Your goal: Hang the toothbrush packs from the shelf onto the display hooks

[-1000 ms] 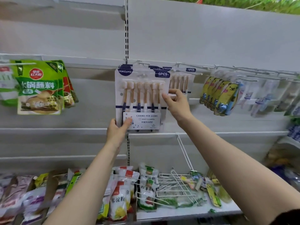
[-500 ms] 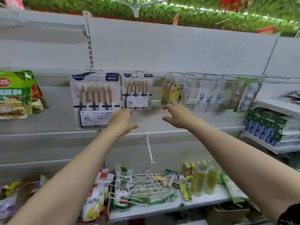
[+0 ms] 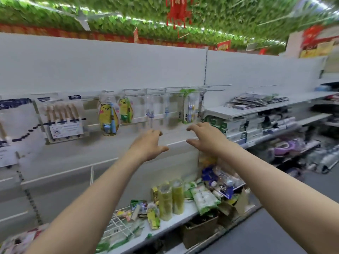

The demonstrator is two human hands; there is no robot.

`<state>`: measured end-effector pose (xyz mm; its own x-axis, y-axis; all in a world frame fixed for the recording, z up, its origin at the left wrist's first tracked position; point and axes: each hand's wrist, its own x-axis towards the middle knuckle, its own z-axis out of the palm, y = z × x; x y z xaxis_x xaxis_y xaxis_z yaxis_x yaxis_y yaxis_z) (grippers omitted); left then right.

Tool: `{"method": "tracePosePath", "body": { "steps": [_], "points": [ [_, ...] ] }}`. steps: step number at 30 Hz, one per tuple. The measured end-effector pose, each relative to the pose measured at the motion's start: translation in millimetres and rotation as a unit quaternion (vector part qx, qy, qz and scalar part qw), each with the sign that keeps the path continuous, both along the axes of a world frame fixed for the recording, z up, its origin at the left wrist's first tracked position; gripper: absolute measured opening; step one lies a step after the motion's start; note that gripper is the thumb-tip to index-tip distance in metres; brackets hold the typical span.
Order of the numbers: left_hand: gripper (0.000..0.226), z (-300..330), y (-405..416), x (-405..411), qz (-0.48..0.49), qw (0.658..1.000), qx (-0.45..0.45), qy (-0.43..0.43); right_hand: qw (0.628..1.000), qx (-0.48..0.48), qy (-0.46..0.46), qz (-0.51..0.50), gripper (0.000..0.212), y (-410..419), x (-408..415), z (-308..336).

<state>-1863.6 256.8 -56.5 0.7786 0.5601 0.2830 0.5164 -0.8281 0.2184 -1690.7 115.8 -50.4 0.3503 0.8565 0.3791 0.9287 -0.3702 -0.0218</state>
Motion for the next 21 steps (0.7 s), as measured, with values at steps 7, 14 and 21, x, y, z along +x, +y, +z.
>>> {"method": "tracePosePath", "body": {
  "steps": [7,14,21],
  "points": [
    [0.062,-29.5,-64.3,133.4,-0.103,0.994,0.015,0.023,0.994,0.009,0.047,-0.094,0.051,-96.9,107.4,-41.7],
    [0.058,-60.6,-107.4,298.5,-0.214,0.976,0.018,0.028,0.979,0.009,0.074,-0.188,0.057,-170.7,244.2,-72.9],
    [0.058,-56.4,-130.7,510.9,-0.274,0.962,0.015,0.011,0.965,0.000,0.074,-0.252,0.056,-216.5,426.5,-65.4]
  ]
}}
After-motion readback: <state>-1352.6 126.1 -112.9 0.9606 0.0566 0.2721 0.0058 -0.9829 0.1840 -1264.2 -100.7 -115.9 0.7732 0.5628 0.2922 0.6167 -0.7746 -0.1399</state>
